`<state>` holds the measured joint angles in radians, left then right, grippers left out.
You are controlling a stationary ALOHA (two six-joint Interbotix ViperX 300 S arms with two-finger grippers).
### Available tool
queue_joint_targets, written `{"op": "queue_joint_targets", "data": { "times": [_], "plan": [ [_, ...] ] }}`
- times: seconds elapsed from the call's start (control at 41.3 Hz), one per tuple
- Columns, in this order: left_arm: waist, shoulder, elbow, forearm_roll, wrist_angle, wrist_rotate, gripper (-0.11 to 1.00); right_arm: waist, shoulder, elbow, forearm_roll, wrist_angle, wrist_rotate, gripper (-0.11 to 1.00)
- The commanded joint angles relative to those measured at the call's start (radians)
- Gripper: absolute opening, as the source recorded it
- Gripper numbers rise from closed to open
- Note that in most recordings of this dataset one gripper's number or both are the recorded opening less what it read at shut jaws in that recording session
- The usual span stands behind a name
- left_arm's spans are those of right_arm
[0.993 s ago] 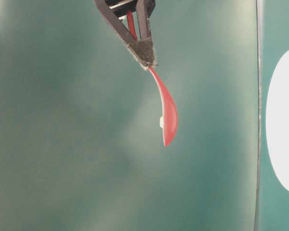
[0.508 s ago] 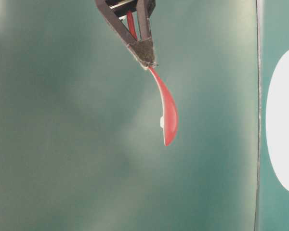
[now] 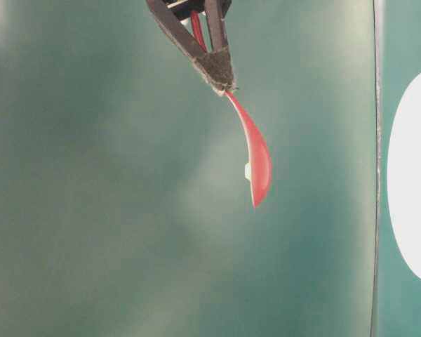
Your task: Scoop the yellow hexagonal prism block from the bowl with a spoon using the right arm.
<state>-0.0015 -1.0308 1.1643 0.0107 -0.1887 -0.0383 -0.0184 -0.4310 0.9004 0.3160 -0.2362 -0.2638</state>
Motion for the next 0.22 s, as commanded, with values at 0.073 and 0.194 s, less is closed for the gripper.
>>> {"op": "queue_joint_targets", "data": {
  "times": [0.073, 0.194],
  "plan": [
    [0.002, 0.005, -0.029, 0.002, -0.005, -0.002, 0.03, -0.009, -0.025, -0.006, 0.000, -0.003, -0.002, 0.24],
    [0.002, 0.005, -0.029, 0.002, -0.005, -0.002, 0.03, -0.008, -0.026, -0.006, 0.000, -0.003, 0.002, 0.24]
  ]
}}
